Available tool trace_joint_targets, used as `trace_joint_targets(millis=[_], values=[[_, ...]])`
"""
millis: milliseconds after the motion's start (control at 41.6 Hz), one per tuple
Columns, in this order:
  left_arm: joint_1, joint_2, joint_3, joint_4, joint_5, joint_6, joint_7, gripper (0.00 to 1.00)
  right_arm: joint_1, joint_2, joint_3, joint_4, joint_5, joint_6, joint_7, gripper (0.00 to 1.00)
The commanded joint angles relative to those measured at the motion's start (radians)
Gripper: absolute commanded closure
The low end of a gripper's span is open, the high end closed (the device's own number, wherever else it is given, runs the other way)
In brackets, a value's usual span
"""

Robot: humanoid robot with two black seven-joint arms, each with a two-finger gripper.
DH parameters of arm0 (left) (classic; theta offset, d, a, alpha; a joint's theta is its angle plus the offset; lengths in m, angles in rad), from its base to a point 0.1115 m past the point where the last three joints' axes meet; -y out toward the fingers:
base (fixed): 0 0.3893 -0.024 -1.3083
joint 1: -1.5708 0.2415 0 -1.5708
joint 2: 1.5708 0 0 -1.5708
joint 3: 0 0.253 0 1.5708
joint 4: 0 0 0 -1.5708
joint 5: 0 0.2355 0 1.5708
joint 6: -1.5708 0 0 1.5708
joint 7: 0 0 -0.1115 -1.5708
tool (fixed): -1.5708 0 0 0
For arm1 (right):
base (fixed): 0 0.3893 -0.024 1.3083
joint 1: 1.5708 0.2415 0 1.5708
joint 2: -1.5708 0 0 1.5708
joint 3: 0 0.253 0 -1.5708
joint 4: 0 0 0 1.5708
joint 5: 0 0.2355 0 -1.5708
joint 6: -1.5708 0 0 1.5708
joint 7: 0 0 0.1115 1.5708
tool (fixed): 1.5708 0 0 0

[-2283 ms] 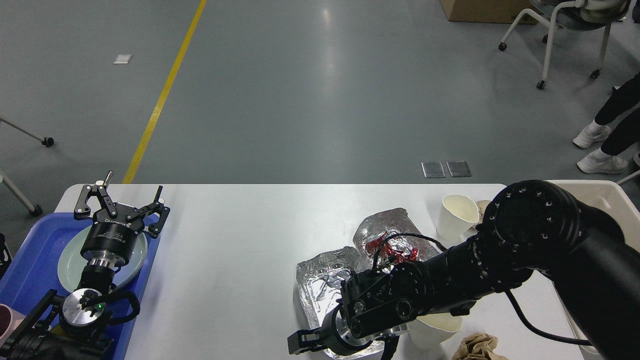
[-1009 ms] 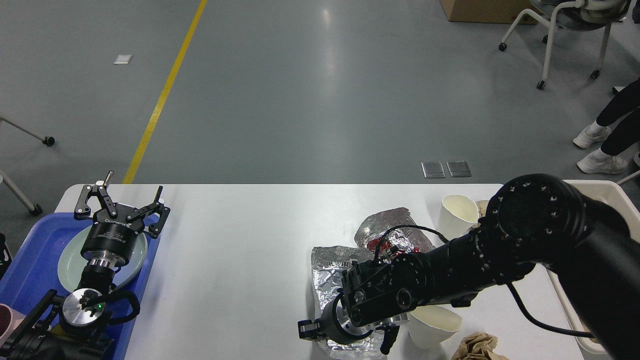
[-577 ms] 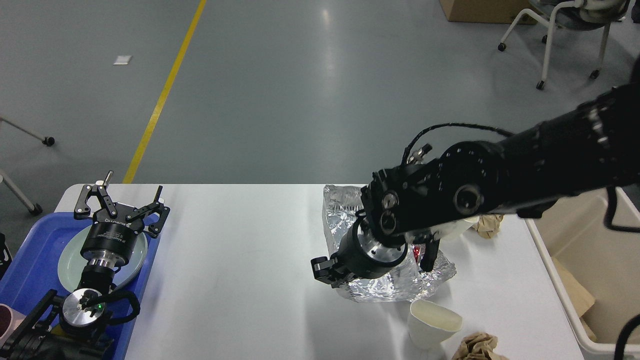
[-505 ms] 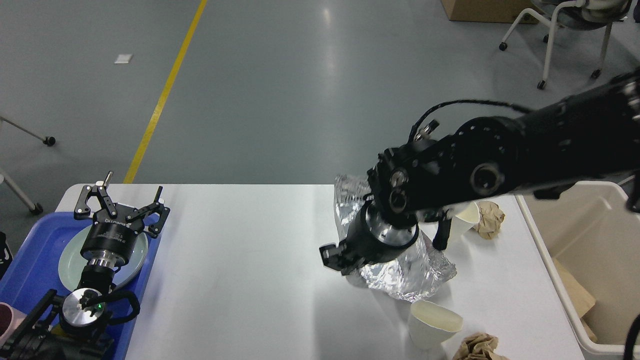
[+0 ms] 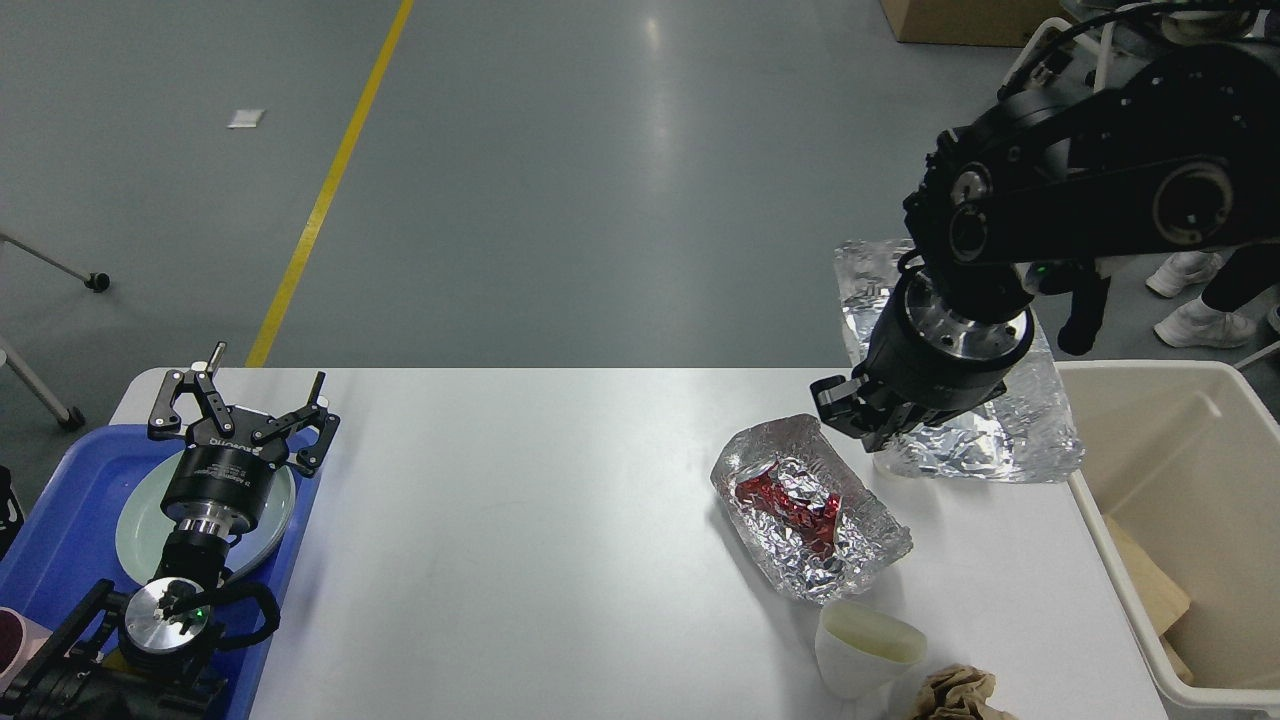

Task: Tidy desktop
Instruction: 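Lift the foil tray and carry it over the beige bin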

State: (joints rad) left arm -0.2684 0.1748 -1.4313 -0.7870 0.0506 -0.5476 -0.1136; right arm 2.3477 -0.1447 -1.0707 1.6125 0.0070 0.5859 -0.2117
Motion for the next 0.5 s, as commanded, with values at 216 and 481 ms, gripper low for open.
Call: trace_joint_targets(millis=[216,481], values=[[0.000,0.000,0.000,0.000,0.000,0.000,0.000,0.04,-0.241,-0.262,-0.270,-0.249,-0.001,-0.086,0.000,1.00],[0.000,0.000,0.000,0.000,0.000,0.000,0.000,0.04,-0.644,-0.441,-0.215,-0.649,-0.008,-0.109,0.006,1.00]])
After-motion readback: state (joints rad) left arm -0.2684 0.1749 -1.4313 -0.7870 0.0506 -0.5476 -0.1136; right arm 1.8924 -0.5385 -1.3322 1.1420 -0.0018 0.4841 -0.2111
